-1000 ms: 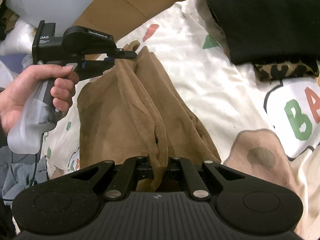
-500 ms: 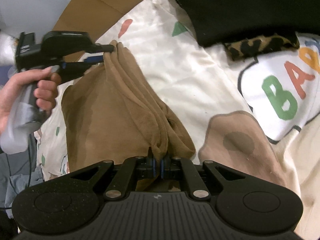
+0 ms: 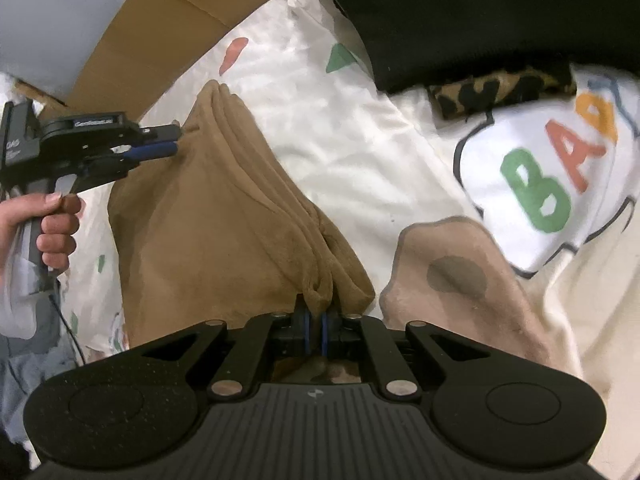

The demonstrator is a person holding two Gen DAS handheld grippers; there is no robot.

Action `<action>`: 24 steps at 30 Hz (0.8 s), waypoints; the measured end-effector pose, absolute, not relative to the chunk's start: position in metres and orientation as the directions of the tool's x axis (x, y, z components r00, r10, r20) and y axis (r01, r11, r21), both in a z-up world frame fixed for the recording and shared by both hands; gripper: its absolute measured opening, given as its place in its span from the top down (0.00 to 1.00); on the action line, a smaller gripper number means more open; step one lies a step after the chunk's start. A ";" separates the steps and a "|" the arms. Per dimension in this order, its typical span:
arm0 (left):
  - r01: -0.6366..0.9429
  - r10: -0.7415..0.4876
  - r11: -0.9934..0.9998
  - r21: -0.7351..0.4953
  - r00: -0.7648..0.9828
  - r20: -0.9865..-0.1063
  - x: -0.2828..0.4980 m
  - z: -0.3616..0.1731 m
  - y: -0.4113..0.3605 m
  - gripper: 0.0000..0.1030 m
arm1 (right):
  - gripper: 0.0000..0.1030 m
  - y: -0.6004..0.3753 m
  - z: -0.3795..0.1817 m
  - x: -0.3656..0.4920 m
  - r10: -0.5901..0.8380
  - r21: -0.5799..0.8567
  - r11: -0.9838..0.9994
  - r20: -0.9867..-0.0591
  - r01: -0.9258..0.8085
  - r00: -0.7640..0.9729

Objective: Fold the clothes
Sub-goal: 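Lay the lifted edge onto the folded stack and open both grippers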

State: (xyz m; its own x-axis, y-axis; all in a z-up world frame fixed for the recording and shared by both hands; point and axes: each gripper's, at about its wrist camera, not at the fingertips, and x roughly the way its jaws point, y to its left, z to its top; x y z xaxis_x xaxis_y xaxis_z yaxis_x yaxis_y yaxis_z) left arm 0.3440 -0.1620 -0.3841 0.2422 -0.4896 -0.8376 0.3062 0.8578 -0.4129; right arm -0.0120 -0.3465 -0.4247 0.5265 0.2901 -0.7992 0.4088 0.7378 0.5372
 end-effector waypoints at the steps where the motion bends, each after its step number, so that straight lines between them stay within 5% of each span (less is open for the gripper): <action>1: 0.332 -0.496 0.848 -0.412 0.229 -0.837 0.342 -0.385 -0.168 0.77 | 0.91 -0.346 -0.421 -0.012 0.281 0.527 0.746 -0.804 0.408 0.524; 6: 0.435 -0.483 0.825 -0.361 0.211 -0.850 0.336 -0.390 -0.198 0.77 | 0.86 -0.347 -0.401 -0.012 0.234 0.461 0.801 -0.828 0.382 0.510; 9: 0.453 -0.468 0.826 -0.334 0.221 -0.856 0.340 -0.396 -0.206 0.75 | 0.64 -0.345 -0.388 -0.004 0.201 0.420 0.843 -0.825 0.335 0.528; 24: 0.364 -0.495 0.851 -0.379 0.311 -0.812 0.381 -0.390 -0.180 0.74 | 0.64 -0.315 -0.391 0.075 0.174 0.337 0.915 -0.825 0.220 0.538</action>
